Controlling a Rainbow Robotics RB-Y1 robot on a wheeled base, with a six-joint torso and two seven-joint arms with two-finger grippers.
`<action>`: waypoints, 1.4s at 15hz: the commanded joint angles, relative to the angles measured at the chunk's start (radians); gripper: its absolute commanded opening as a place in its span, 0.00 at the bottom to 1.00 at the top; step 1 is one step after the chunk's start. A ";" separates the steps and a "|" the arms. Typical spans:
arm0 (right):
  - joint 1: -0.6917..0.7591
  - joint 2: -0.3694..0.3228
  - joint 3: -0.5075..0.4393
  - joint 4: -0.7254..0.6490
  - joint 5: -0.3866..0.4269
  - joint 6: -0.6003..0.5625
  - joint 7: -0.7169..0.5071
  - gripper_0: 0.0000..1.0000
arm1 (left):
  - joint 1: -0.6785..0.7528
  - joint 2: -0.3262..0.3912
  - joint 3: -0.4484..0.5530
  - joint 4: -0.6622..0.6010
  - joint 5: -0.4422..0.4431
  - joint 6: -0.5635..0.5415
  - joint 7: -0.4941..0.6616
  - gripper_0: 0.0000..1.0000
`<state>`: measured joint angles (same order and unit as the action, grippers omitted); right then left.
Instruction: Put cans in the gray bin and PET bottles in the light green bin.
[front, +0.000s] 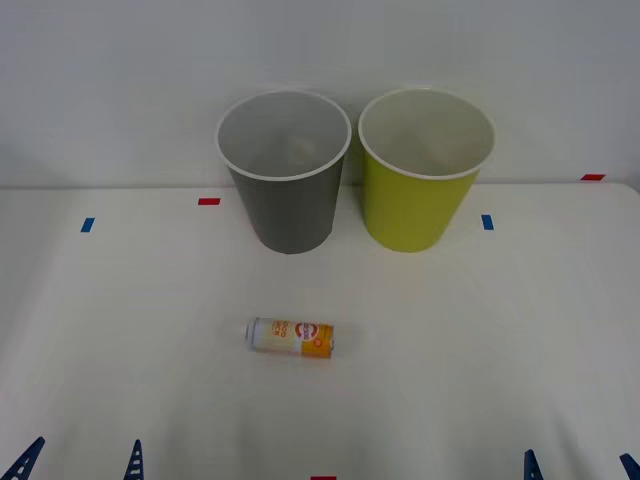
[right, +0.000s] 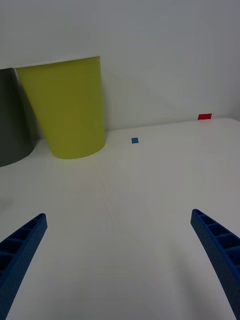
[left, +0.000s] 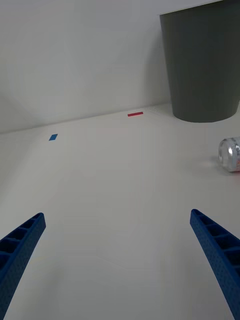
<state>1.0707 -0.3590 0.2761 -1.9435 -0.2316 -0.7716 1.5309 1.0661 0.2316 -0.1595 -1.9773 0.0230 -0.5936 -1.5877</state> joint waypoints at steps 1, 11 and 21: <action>0.000 0.000 0.000 0.000 0.000 0.000 0.000 1.00 | 0.000 0.000 0.000 0.000 0.000 0.000 0.000 1.00; 0.000 0.000 0.000 0.000 0.000 0.000 0.000 1.00 | -0.075 0.051 -0.015 0.046 0.034 0.011 0.003 1.00; 0.000 0.000 0.000 0.000 0.000 0.000 0.000 1.00 | -0.325 0.434 -0.123 0.044 0.078 0.103 0.003 1.00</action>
<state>1.0707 -0.3589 0.2761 -1.9436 -0.2315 -0.7717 1.5309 0.7775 0.6100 -0.2633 -1.9328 0.0996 -0.5060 -1.5859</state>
